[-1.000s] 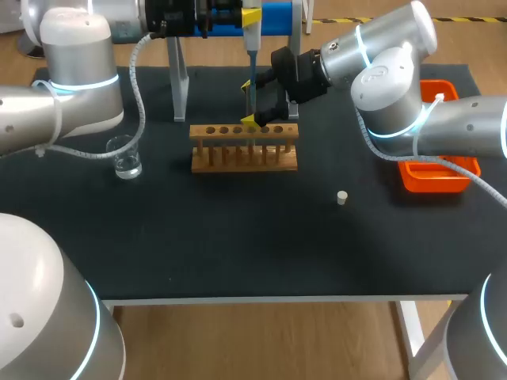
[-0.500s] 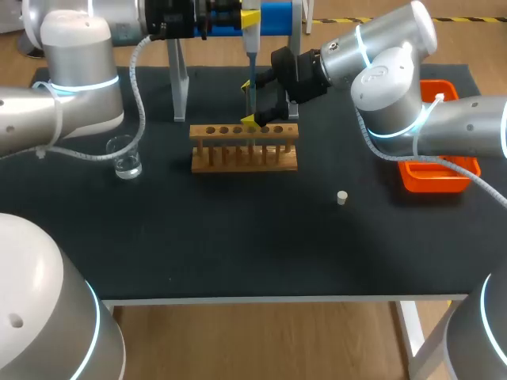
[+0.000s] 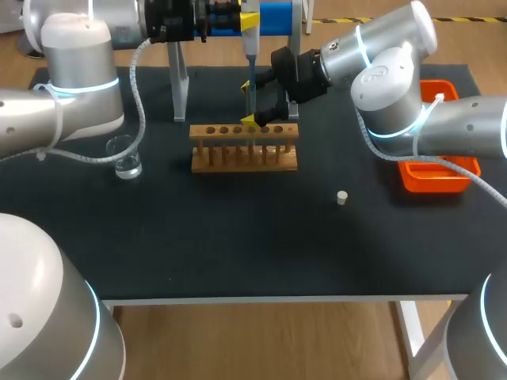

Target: Invert the test tube, pick up the pipette, mount the tip to pipette, aspirate from beaker and dispense into the tube, eject the tip, return the pipette, and cap with the stopper.

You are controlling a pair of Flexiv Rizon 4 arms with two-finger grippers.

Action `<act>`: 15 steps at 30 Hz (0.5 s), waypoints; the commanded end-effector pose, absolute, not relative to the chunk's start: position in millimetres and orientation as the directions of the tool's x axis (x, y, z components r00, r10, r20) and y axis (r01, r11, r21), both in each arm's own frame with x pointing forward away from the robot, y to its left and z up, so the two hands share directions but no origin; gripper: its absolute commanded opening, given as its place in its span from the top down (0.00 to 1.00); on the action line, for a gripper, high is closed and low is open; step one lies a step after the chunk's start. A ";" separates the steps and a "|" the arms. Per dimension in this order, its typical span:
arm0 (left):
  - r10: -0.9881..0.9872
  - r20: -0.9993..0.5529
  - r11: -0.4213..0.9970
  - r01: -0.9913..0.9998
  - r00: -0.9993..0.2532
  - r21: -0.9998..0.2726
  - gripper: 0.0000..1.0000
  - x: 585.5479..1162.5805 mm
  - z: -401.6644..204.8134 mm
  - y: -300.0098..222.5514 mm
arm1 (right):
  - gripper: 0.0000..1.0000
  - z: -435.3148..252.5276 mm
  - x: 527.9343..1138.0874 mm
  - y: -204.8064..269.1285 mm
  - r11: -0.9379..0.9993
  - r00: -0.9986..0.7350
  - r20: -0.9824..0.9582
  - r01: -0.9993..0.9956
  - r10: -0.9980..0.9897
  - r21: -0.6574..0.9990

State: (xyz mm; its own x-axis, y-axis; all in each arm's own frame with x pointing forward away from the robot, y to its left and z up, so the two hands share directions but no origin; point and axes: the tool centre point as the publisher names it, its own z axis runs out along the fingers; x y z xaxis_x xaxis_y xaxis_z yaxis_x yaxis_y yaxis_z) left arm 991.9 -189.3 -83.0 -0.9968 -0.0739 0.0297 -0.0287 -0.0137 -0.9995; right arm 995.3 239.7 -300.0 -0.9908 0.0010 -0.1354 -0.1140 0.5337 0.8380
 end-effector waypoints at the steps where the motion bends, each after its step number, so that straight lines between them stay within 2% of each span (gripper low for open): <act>1: -0.070 0.029 -0.016 -0.028 -0.997 -0.999 1.00 993.4 -83.8 -189.3 | 0.00 -299.4 995.5 239.0 0.535 -0.991 -0.134 -0.113 -0.001 0.837; 15: -0.070 0.029 -0.016 -0.028 -0.997 -0.999 1.00 993.4 -83.8 -189.3 | 0.00 -290.8 996.1 229.0 0.523 -0.990 -0.140 -0.117 0.006 0.845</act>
State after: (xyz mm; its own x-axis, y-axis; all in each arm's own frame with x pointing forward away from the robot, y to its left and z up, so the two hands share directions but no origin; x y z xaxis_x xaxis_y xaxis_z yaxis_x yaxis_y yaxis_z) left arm 992.1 -189.4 -83.1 -0.9968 -0.0740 0.0297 -0.0287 -0.0143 -0.9995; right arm 998.3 237.7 -295.8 -0.9901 0.0074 -0.1399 -0.1151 0.5267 0.8422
